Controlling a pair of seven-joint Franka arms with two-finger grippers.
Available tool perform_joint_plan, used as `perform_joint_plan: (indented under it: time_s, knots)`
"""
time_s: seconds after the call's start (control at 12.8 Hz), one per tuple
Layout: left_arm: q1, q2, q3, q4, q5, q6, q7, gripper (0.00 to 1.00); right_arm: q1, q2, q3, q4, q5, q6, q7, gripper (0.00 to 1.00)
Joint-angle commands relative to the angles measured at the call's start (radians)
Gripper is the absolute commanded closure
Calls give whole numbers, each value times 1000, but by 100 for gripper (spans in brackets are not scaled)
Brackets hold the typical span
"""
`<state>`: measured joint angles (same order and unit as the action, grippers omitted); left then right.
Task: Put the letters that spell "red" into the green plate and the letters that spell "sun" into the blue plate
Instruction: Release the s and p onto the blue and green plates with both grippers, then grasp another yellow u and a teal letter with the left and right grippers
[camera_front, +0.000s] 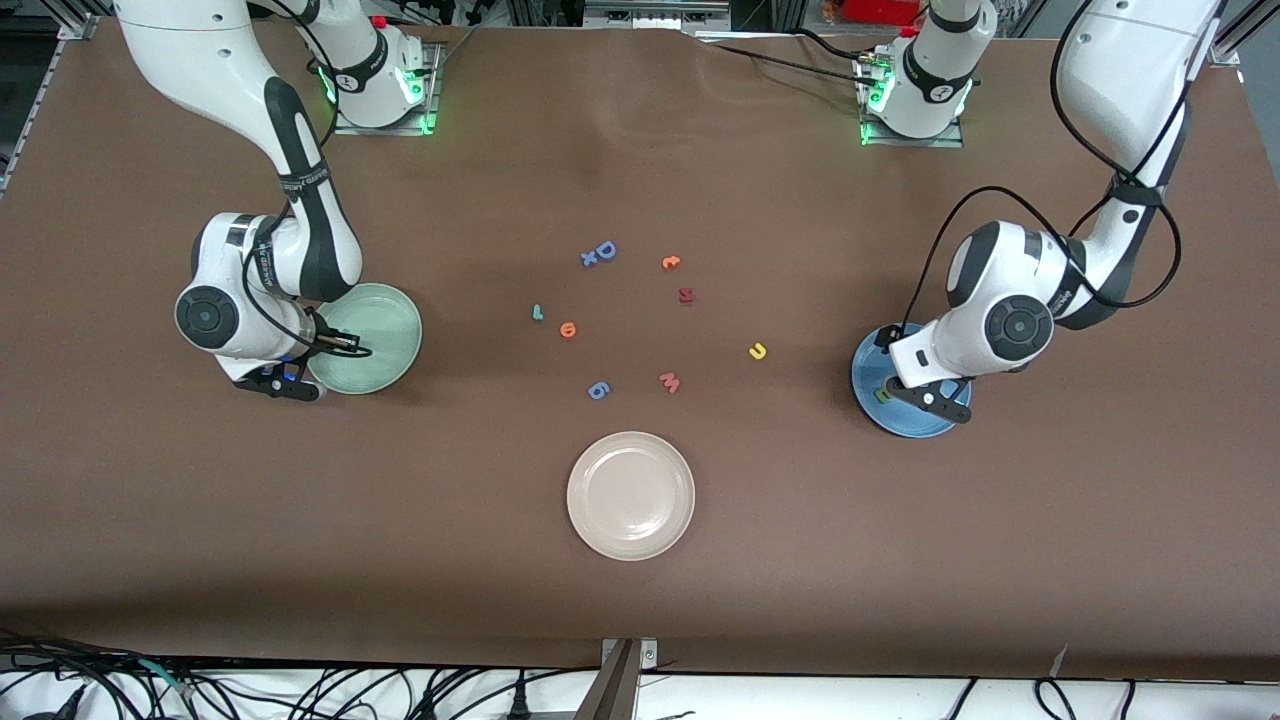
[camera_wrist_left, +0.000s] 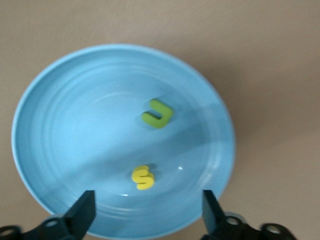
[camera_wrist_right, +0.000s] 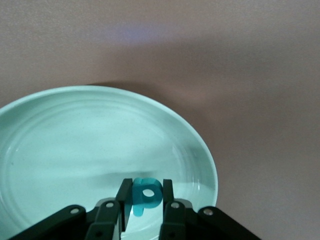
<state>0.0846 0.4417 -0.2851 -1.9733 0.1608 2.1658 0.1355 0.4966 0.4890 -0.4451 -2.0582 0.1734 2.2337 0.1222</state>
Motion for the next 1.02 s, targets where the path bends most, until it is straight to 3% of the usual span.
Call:
perform_joint_plan:
  time_s: [0.0, 0.08, 0.23, 0.47, 0.7, 0.94]
  knots:
    - [-6, -32, -83, 27, 36, -44, -10, 0, 7, -23, -3, -10, 9, 4, -13, 29]
    - [-23, -24, -100, 55, 34, -44, -14, 0, 8, -29, -3, -8, 9, -2, -9, 22]
    - [-92, -6, -100, 79, 34, -38, -69, 0, 16, -49, -1, 19, 11, -51, 10, 18]
    - [-173, 52, -100, 142, 34, -37, -235, 0, 63, -87, 0, 99, 11, -196, 126, 18]
    - [-252, 116, -97, 188, 36, -32, -457, 0, 152, -110, 8, 138, 18, -247, 320, 18]
    - [-276, 187, -92, 200, 65, 66, -595, 0, 185, -112, 127, 138, 47, -209, 577, 9]
